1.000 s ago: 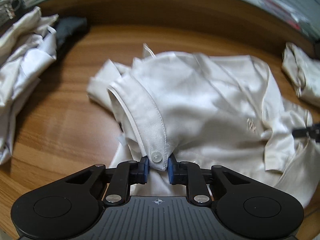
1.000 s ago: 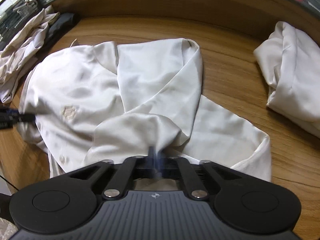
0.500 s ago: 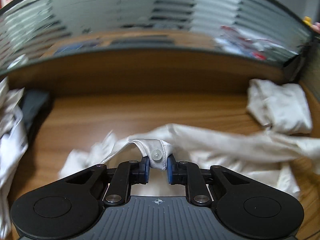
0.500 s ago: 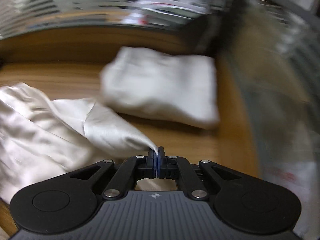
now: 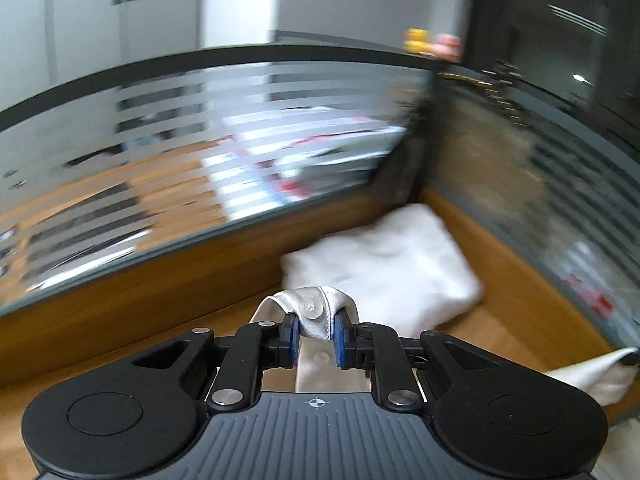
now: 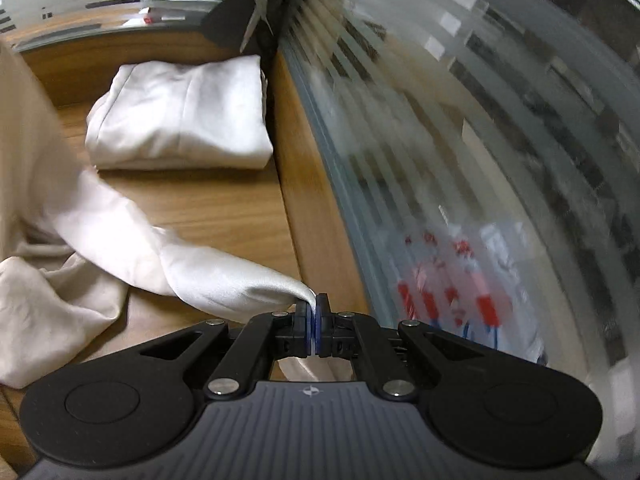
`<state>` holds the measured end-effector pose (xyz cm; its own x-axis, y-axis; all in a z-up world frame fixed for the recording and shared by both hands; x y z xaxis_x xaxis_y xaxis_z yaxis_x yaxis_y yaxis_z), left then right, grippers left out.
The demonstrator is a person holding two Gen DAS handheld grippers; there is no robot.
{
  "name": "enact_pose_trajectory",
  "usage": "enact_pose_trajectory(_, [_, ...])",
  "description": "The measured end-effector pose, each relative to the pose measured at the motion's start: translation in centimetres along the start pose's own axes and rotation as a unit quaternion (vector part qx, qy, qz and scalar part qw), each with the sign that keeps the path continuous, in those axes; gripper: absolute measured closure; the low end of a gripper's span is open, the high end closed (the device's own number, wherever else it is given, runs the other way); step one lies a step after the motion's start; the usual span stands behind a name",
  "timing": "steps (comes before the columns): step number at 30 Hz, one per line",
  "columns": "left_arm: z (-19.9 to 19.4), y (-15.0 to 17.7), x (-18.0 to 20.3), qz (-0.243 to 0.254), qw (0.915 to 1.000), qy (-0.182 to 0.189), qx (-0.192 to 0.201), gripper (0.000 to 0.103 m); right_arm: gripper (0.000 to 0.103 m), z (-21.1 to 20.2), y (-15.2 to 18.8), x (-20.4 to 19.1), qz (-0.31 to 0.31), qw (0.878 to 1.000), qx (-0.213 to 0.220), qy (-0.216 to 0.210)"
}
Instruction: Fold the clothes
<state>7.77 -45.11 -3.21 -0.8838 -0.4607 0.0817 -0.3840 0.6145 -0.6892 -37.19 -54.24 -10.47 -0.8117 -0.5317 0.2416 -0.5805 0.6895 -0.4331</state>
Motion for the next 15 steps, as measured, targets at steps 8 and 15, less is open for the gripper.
enact_pose_trajectory(8, [3.9, 1.5, 6.1, 0.057, 0.9967, 0.03, -0.05, 0.066, 0.099, 0.0, 1.2, -2.0, 0.012, 1.0, -0.006, -0.026])
enact_pose_trajectory(15, [3.0, 5.4, 2.7, 0.011, 0.9974, 0.012, -0.07, 0.03, 0.068, -0.1, -1.3, -3.9, 0.008, 0.998, 0.017, -0.062])
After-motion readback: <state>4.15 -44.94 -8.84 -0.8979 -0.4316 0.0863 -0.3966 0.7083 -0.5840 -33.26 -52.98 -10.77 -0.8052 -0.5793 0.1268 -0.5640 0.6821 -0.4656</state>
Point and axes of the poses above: each gripper's, at about its wrist camera, not at the fingertips, and z roughly the way its jaws point, x to its right, y to its underside, the point moved 4 cm from there along z, roughly the way its jaws point, and after that the axes turned 5 degrees about -x, right-handed, at the moved point
